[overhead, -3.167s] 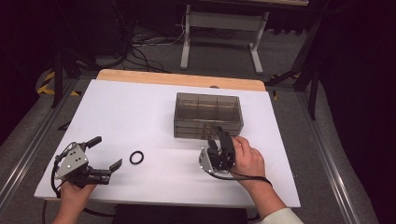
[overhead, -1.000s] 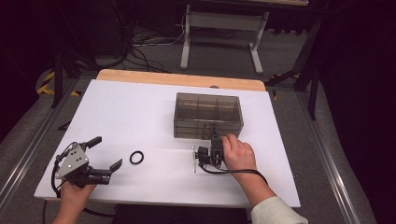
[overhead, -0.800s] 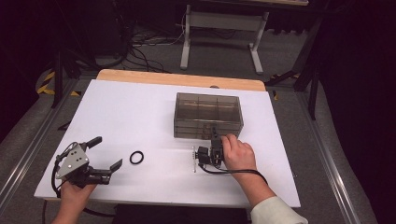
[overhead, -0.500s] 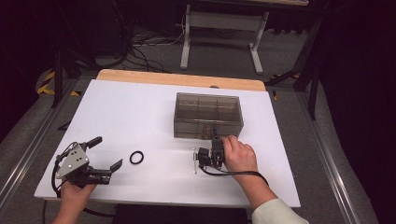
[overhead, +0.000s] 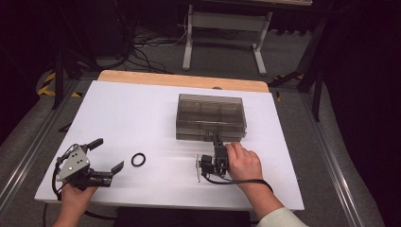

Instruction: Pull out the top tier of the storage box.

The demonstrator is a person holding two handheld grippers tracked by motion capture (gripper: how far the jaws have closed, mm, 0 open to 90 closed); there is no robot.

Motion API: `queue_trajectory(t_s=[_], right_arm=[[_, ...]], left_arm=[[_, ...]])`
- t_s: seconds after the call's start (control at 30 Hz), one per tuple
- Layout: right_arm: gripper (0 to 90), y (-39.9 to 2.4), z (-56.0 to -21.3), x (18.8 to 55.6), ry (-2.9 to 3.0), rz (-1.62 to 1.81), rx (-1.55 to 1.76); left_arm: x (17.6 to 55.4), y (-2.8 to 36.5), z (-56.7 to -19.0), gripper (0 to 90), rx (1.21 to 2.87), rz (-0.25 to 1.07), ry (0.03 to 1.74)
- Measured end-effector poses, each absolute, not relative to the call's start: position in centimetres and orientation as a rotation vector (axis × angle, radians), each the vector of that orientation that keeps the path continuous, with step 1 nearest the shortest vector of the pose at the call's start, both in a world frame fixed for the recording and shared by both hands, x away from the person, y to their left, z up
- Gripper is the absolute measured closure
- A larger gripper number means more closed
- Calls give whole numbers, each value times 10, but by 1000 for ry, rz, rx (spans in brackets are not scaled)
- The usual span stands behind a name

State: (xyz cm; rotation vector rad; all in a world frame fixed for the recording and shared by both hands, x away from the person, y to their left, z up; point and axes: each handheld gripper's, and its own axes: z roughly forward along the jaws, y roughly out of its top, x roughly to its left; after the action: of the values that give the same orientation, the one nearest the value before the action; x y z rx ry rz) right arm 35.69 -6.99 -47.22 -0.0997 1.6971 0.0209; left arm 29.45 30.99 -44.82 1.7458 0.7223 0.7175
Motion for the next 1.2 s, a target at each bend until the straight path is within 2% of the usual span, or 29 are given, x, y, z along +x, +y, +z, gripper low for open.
queue_trajectory(t_s=[0.17,0.33,0.97,1.2], right_arm=[[797,-71,-472,353,1711,27,-98],[709,-73,-468,351,1752,68,-81],[559,-77,-454,343,1784,172,-50],[450,-82,-440,339,1857,317,-2]], left_arm=[[294,310,-448,5,1737,719,730],[294,309,-448,6,1741,714,728],[294,310,-448,6,1742,714,730],[294,310,-448,6,1742,715,728]])
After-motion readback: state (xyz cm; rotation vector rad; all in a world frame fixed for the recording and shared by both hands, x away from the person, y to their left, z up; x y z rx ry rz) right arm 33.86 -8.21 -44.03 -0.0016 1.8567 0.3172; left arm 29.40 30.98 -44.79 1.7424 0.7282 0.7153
